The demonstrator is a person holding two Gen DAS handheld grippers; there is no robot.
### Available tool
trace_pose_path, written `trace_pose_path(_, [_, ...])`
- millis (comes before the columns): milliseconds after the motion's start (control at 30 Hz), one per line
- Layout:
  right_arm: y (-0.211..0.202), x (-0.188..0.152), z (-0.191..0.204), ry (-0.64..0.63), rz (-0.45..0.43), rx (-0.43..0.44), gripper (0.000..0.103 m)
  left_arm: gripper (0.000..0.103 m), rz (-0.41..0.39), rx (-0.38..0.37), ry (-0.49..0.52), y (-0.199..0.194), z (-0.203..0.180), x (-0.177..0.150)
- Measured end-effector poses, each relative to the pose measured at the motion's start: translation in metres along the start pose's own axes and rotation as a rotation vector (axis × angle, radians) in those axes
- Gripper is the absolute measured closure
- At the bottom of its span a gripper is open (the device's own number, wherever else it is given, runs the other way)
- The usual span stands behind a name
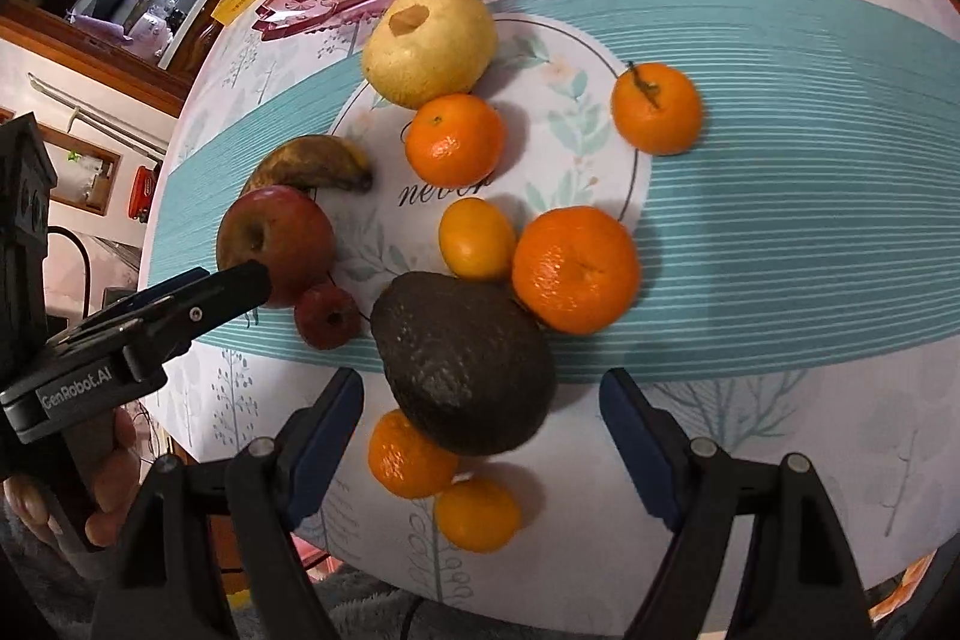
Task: Organize fruits
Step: 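Reach the left tool to the red apple while the right tool reaches the avocado, then grasp and lift the red apple with the left tool while the right tool lifts the avocado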
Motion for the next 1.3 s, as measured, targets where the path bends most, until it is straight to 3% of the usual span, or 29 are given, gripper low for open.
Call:
trace_pose_path(67, [0.004,0.001,0.000,0.009,0.004,0.003,0.021,0.013,0.005,-0.004,0.004,0.002,0.001,0.000])
trace_pose_path(233, [0.011,0.003,0.004,0.013,0.011,0.000,0.028,0.026,0.027,-0.026,-0.001,0.011,0.004,0.002])
trace_pose_path(400, [0.017,0.005,0.005,0.021,0.018,0.006,0.036,0.027,0.035,-0.050,0.011,0.018,0.002,0.007])
trace_pose_path(567, [0.019,0.006,0.010,-0.004,-0.001,-0.019,0.038,0.029,0.053,-0.069,0.019,0.027,0.000,0.011])
trace_pose_path(667, [0.019,0.007,0.011,-0.013,-0.013,-0.033,0.038,0.037,0.081,-0.099,0.014,0.035,-0.002,0.010])
trace_pose_path(1000, [0.005,0.011,0.020,-0.054,-0.061,-0.035,0.040,0.039,0.089,-0.086,0.020,0.042,-0.008,0.007])
trace_pose_path(1167, [-0.010,0.017,0.026,-0.086,-0.103,-0.055,0.040,0.039,0.077,-0.075,0.019,0.028,-0.008,0.003])
trace_pose_path(1300, [-0.026,0.024,0.029,-0.113,-0.138,-0.067,0.040,0.039,0.023,-0.054,0.031,0.004,-0.011,0.008])
Point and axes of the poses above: each gripper's, at about its wrist camera, not at the fingertips, and y roughly the way its jaws point, z to its left, x to its top, the point moved 6 cm from there along y, roughly the way its jaws point, and after that the axes turned 4 degrees about -z, right-handed, at the moved point
